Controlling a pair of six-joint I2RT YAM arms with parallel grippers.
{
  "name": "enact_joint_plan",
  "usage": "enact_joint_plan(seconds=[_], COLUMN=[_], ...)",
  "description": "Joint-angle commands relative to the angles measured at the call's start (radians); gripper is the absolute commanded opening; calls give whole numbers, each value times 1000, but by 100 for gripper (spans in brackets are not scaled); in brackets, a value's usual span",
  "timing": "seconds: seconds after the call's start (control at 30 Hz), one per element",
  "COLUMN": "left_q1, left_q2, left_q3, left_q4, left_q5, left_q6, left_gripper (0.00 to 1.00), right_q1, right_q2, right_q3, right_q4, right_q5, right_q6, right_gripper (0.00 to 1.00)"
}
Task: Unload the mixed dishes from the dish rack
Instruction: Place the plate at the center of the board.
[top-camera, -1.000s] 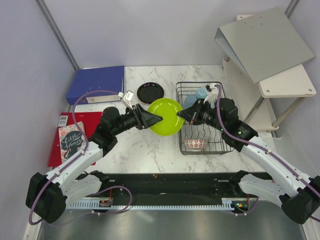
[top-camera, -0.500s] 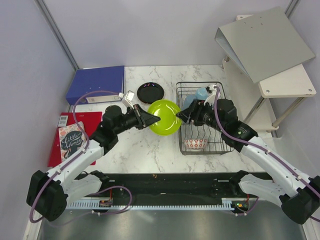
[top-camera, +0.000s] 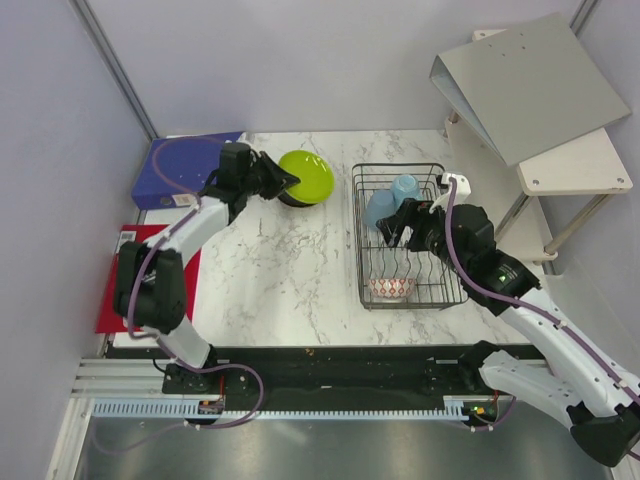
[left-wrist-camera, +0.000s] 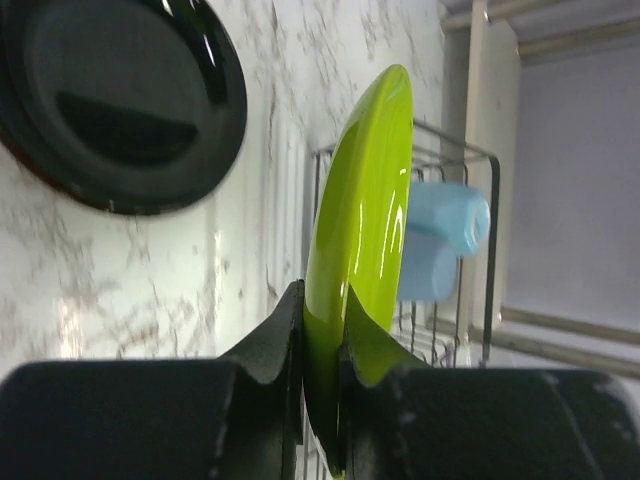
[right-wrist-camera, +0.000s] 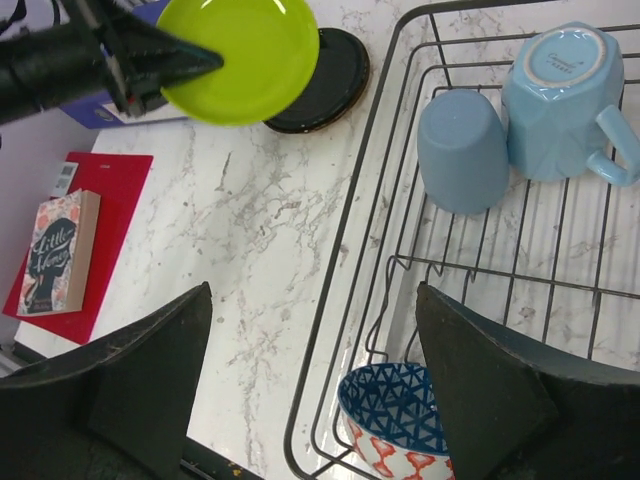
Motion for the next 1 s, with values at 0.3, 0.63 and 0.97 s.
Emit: enact_joint_plan(seconds=[0.3, 0.63, 0.97], left_q1=[101, 101, 101], left_q2=[453, 548, 556], left_q3=[456, 506, 509], left_q4=[-83, -186, -272], left_q5=[69, 62, 43], left_q6=[78, 152, 184], left_gripper=[2, 3, 54], right_q1=[-1, -1, -1], right_q2=[-30, 16, 22], right_q3=[-46, -49, -55], right_q4=[1, 18, 19], right_q5=[74, 64, 64], right_q6=[-66, -60, -54], right_gripper=[89, 88, 88])
